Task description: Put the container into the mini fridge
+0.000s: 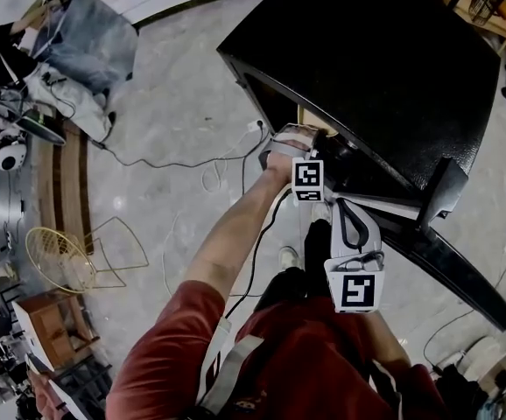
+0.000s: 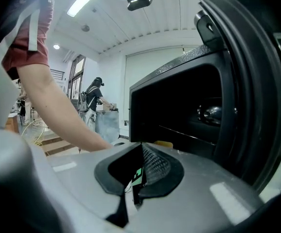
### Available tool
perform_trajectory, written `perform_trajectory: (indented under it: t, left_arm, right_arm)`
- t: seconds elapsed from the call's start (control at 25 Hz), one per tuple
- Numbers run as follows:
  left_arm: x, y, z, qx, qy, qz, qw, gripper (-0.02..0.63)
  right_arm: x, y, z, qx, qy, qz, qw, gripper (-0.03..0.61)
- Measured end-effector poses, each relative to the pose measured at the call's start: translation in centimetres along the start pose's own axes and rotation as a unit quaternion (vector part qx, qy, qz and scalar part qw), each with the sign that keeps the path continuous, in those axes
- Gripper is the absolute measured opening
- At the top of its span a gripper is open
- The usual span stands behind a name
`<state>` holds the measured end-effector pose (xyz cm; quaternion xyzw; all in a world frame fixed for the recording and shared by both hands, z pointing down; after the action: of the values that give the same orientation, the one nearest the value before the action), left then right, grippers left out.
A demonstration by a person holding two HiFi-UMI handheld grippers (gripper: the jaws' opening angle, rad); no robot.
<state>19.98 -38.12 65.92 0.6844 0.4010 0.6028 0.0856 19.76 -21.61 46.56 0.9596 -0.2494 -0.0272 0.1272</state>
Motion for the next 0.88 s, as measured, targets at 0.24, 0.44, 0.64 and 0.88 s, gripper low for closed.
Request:
perform_trajectory:
  t: [0.24, 0.44, 0.64, 0.88]
  left_arm:
    - [-1.4, 1.3, 0.2, 0.001, 0.023, 0.013, 0.9996, 0.061]
    - [-2.1, 2.6, 0.1, -0.004, 0.031, 0.017, 0.9994, 0.072]
    - [-2.9, 2.9, 0.6, -0.019, 0.036, 0.035, 0.9986, 0.078]
    - [-2.8, 2.7, 0.2, -0.031, 0.032, 0.051, 0.9977, 0.136]
  right_arm:
    - [0.5, 0.3, 0.2, 0.002, 0.003, -0.014, 1.000, -0.002]
    - [0.2, 0.5, 0.0, -0.008, -0.006, -0.013, 1.000, -0.002]
    - [0.4, 0.0, 0.1, -0.009, 0.005, -0.021, 1.000, -0.002]
    - [0.4, 0.3, -0.2, -0.012, 0.000, -0.021, 1.000, -0.002]
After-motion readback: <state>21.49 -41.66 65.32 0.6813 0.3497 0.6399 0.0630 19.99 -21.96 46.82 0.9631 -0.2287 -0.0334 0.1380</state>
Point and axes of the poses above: the fingertips, and each gripper's own axes: y forward along the fingers, x to its right, z out of its top, the point moved 3 cm from there along -y, backward along the fingers, and after that the axes turned 8 degrees about z, right-handed, at the moved point
